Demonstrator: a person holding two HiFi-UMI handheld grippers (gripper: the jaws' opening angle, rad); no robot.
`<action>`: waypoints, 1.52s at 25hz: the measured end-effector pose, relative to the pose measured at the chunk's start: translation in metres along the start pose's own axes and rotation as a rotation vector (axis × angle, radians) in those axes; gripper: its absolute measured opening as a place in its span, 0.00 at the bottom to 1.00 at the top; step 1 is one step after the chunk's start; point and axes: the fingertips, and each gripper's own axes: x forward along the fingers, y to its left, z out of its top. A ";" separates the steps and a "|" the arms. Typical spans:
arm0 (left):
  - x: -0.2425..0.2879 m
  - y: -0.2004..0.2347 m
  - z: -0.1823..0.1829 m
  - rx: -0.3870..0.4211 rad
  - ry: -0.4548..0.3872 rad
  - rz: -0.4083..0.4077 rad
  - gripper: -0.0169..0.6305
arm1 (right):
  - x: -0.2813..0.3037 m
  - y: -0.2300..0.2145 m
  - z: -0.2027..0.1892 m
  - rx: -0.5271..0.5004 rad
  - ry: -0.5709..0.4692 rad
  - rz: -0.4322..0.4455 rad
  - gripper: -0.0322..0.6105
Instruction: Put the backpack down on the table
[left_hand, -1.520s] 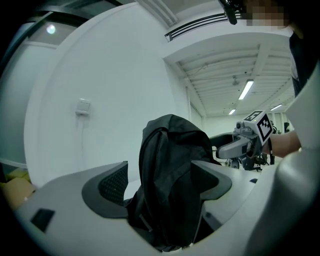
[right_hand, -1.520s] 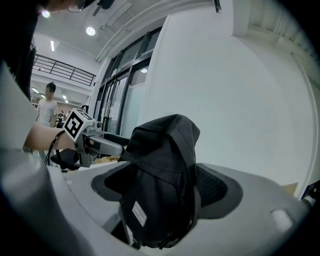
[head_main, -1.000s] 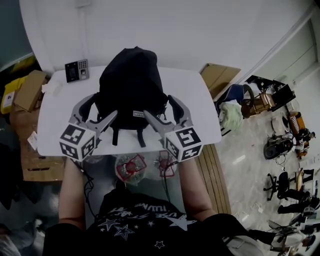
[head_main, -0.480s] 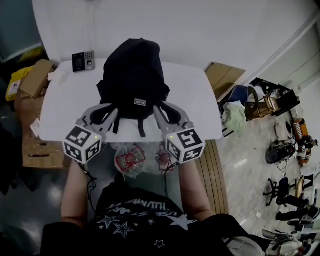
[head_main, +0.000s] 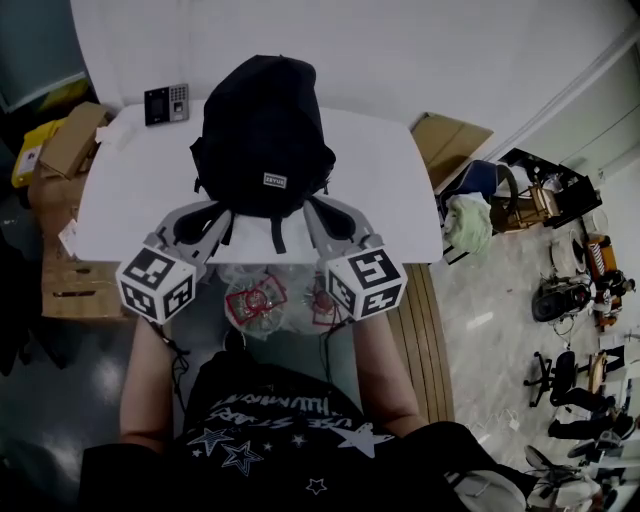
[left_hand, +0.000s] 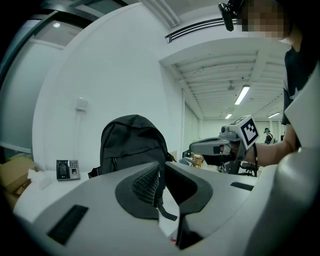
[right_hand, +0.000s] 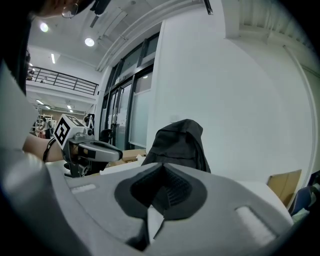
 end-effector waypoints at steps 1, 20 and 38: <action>-0.001 -0.003 0.000 0.001 -0.001 0.000 0.09 | -0.003 0.000 -0.001 0.004 -0.001 0.000 0.05; -0.019 -0.090 -0.019 0.012 0.006 -0.001 0.09 | -0.088 0.017 -0.025 0.034 -0.014 0.007 0.05; -0.064 -0.204 -0.037 0.013 0.019 0.041 0.09 | -0.202 0.041 -0.051 0.052 0.002 0.032 0.05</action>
